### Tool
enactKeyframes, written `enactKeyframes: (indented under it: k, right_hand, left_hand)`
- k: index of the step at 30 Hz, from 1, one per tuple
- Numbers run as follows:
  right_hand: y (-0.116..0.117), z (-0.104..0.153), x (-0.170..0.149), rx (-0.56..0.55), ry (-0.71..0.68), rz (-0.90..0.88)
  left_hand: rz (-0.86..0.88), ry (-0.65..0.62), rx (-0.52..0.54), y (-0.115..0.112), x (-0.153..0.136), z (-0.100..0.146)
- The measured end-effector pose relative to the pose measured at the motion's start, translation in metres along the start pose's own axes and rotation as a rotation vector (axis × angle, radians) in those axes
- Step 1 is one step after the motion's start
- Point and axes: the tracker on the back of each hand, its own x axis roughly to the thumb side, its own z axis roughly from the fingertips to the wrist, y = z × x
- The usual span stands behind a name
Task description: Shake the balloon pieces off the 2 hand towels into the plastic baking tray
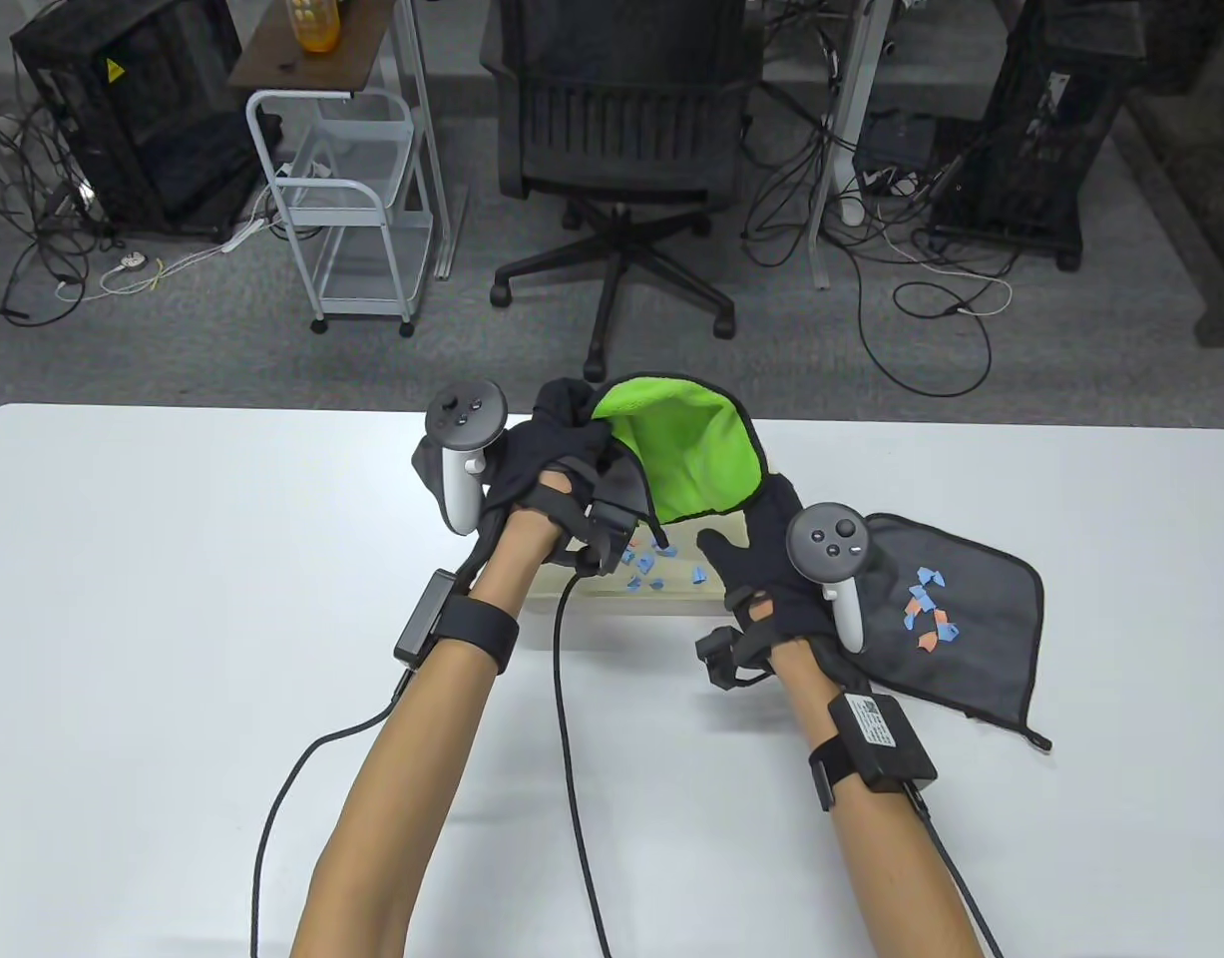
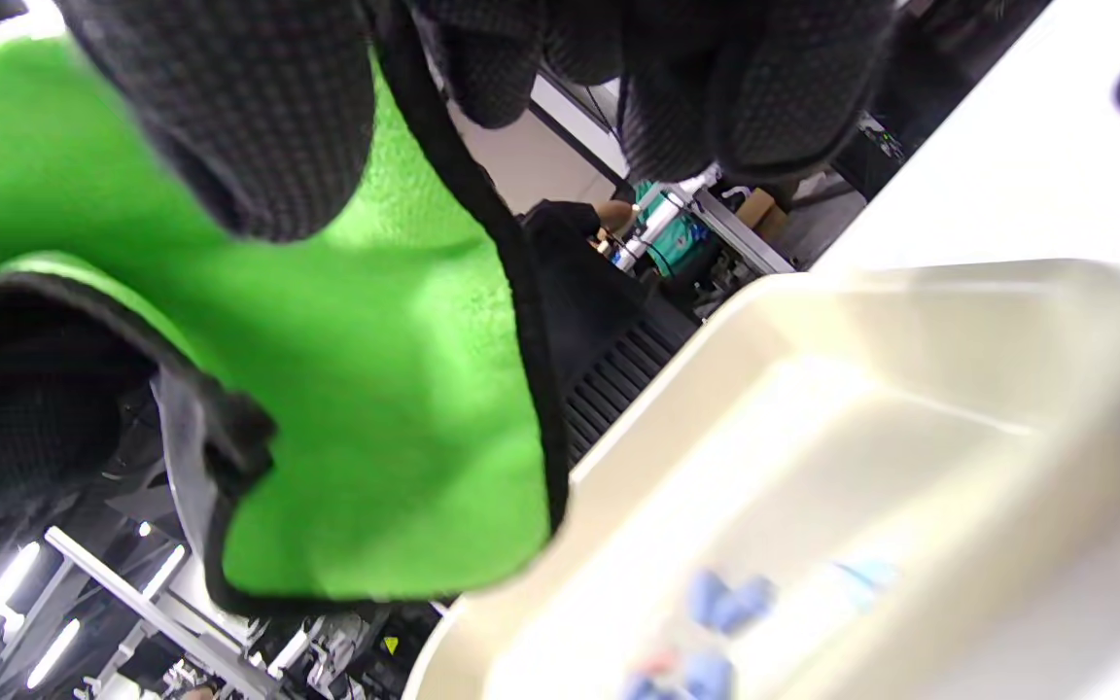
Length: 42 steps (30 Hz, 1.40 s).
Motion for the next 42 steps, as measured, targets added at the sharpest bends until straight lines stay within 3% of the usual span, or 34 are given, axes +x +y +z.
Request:
enactKeyframes:
  k: [7,11,20,24,31,42]
  right_hand:
    - [-0.005,0.043,-0.033,0.140,-0.014,0.077]
    - [-0.006,0.061,-0.035,0.160,-0.081,0.132]
    - [0.010,0.078,-0.023,0.217,-0.234,0.294]
    - [0.013,0.080,-0.022,0.231,-0.258,0.331]
    - [0.011,0.081,-0.023,0.237,-0.260,0.334]
    - [0.012,0.079,-0.028,0.253,-0.248,0.343]
  left_hand:
    - [-0.014,-0.005,-0.045,-0.017,0.010,0.001]
    - [-0.060,-0.027,-0.056,-0.022,0.014,0.004]
    - [-0.169,-0.053,-0.043,-0.005,0.028,0.016]
    - [-0.202,-0.062,-0.012,0.020,0.037,0.025]
    - [-0.215,-0.065,0.121,0.092,0.044,0.039]
    - [-0.149,0.045,0.309,0.208,0.006,0.051]
